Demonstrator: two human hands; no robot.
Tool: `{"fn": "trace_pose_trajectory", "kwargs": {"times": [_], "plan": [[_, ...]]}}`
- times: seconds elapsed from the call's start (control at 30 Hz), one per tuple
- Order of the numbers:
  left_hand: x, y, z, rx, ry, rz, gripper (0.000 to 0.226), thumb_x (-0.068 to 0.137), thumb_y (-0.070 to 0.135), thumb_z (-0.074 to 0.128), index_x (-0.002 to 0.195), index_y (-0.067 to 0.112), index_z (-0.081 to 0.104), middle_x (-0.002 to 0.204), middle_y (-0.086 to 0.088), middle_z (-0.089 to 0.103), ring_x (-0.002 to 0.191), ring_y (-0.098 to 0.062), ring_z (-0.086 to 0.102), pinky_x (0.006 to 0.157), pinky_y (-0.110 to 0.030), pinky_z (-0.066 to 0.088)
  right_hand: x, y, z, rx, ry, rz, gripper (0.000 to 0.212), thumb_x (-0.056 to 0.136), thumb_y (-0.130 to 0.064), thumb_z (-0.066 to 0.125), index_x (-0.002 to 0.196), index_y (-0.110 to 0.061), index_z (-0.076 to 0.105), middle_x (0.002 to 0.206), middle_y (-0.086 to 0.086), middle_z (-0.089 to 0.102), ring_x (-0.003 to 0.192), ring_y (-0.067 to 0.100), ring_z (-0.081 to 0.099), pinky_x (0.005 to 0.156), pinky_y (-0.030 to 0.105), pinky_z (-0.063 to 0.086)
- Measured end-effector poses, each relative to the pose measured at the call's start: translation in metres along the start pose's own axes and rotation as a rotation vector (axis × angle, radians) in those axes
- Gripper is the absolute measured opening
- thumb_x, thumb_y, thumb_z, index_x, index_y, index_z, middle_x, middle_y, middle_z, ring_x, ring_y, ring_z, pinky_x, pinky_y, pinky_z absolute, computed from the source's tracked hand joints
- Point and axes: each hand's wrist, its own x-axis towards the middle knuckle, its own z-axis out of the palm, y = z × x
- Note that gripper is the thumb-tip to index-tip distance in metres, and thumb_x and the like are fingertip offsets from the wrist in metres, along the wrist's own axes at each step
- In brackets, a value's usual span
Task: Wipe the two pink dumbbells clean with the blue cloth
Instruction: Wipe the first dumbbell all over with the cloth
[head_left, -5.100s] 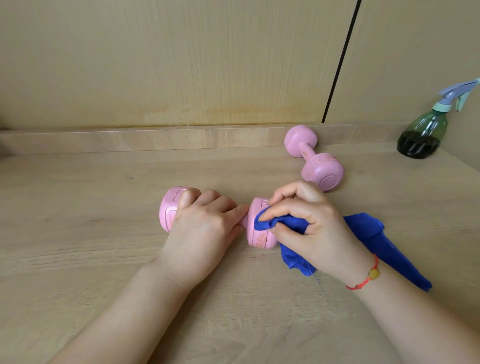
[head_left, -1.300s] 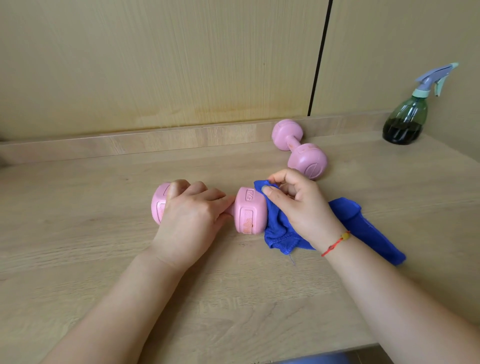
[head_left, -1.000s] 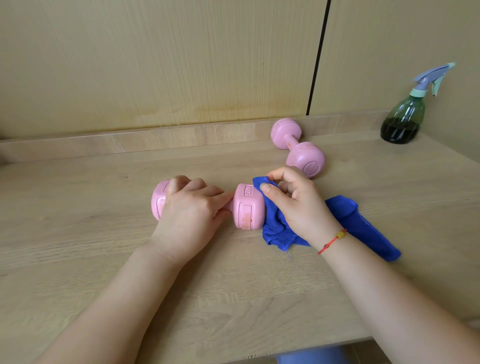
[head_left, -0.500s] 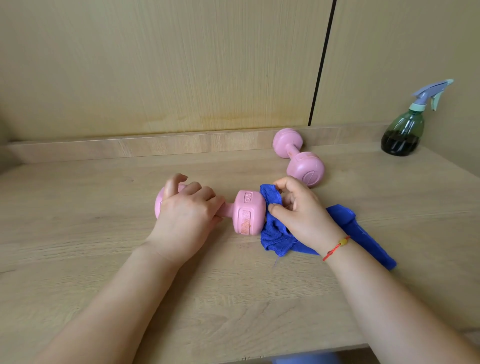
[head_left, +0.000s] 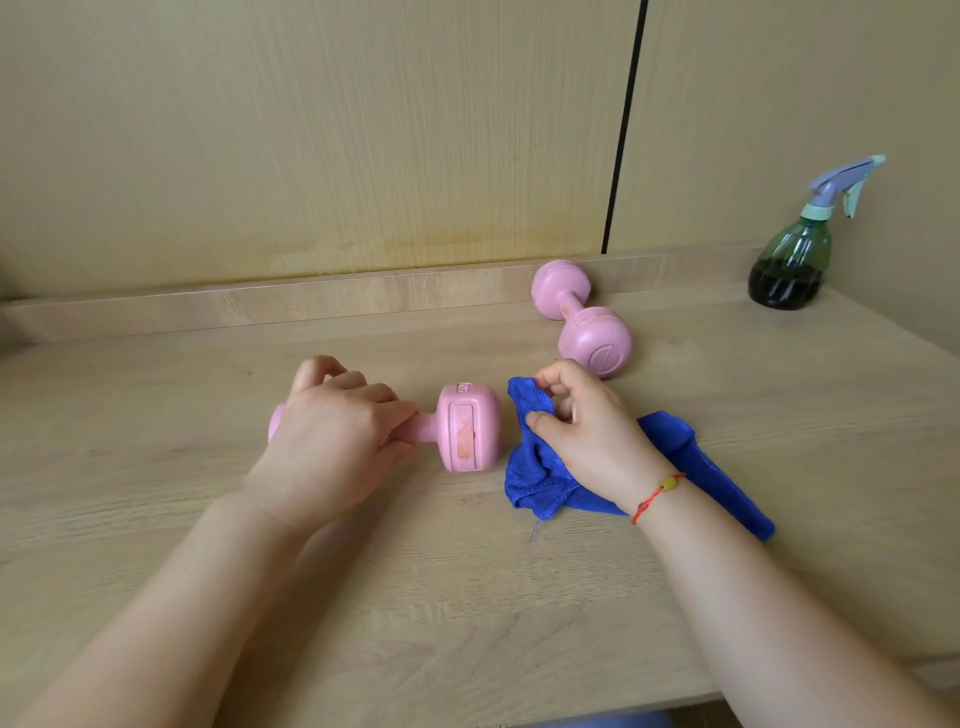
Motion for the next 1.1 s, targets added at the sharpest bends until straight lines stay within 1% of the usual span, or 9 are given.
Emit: {"fn": "trace_pose_trajectory", "kwargs": {"times": [0.27,0.43,0.67,0.73,0.8,0.87,0.93,1.0,1.1], "plan": [[0.013,-0.015,-0.014,-0.037,-0.221,0.095,0.041,0.079,0.055,0.033,0.068,0.026,0.060,0.062,0.011,0.058,0.063,-0.013,0.056,0.084,-0.035,0.031,0.001,0.000,0.005,0.012,-0.004,0.032,0.021,0.089,-0.006,0.062,0.106,-0.018,0.059,0.105,0.000,0.062,0.093,0.020,0.063,0.089,0.032,0.051],[0.024,-0.017,-0.017,-0.157,-0.443,0.016,0.028,0.091,0.047,0.057,0.079,0.022,0.061,0.056,0.007,0.059,0.062,-0.013,0.050,0.097,-0.030,0.025,0.000,-0.003,0.008,0.092,-0.007,0.061,0.020,0.089,-0.009,0.066,0.105,-0.020,0.061,0.100,-0.009,0.062,0.091,0.012,0.063,0.092,0.031,0.051],[0.033,-0.005,-0.012,0.010,-0.493,0.023,0.021,0.096,0.041,0.048,0.080,0.027,0.045,0.062,0.009,0.047,0.071,-0.015,0.049,0.111,-0.033,0.030,-0.002,-0.006,0.011,0.156,-0.033,0.057,0.022,0.091,-0.010,0.065,0.102,-0.027,0.058,0.097,-0.012,0.063,0.093,0.016,0.065,0.090,0.030,0.053],[0.026,0.004,-0.012,-0.001,-0.423,-0.006,0.012,0.096,0.036,0.040,0.084,0.035,0.041,0.071,0.009,0.050,0.078,-0.021,0.050,0.085,-0.035,0.048,-0.002,-0.007,0.014,0.171,-0.037,0.059,0.019,0.091,-0.011,0.065,0.102,-0.024,0.060,0.098,-0.006,0.066,0.092,0.018,0.066,0.088,0.031,0.054],[0.020,0.019,-0.016,0.113,-0.371,-0.015,0.015,0.099,0.025,0.040,0.095,0.038,0.047,0.086,0.007,0.059,0.090,-0.021,0.056,0.049,-0.025,0.031,-0.001,-0.006,0.015,0.181,-0.031,0.058,0.014,0.090,-0.010,0.066,0.099,-0.020,0.062,0.098,0.000,0.068,0.091,0.021,0.067,0.087,0.034,0.055],[0.015,0.028,-0.018,0.153,-0.335,-0.012,0.015,0.099,0.021,0.046,0.102,0.033,0.053,0.096,0.007,0.065,0.095,-0.019,0.061,0.044,-0.024,0.014,-0.001,-0.005,0.014,0.224,-0.040,0.053,0.009,0.089,-0.008,0.067,0.094,-0.015,0.063,0.096,0.008,0.069,0.085,0.021,0.065,0.087,0.037,0.054],[0.011,0.027,-0.015,0.100,-0.221,0.024,0.012,0.086,0.017,0.066,0.088,0.028,0.060,0.079,0.006,0.067,0.075,-0.020,0.065,0.044,-0.021,0.033,-0.003,-0.004,0.011,0.293,-0.062,0.025,0.008,0.088,-0.006,0.067,0.089,-0.013,0.064,0.086,0.008,0.069,0.077,0.015,0.061,0.080,0.034,0.052],[0.008,0.020,-0.007,-0.003,-0.181,0.008,0.027,0.064,0.007,0.082,0.070,0.023,0.061,0.057,0.005,0.061,0.050,-0.022,0.061,0.068,-0.030,0.059,-0.005,-0.006,0.010,0.330,-0.020,-0.069,0.014,0.087,-0.002,0.068,0.087,-0.016,0.066,0.083,0.007,0.067,0.075,0.012,0.059,0.076,0.026,0.050],[0.007,0.017,-0.011,0.009,-0.219,0.067,0.037,0.045,0.002,0.087,0.060,0.020,0.058,0.046,0.005,0.053,0.037,-0.022,0.052,0.079,-0.038,0.059,-0.002,-0.010,0.017,0.270,0.110,-0.241,0.025,0.087,-0.001,0.066,0.092,-0.025,0.069,0.096,0.001,0.066,0.092,0.012,0.064,0.086,0.021,0.049]]}}
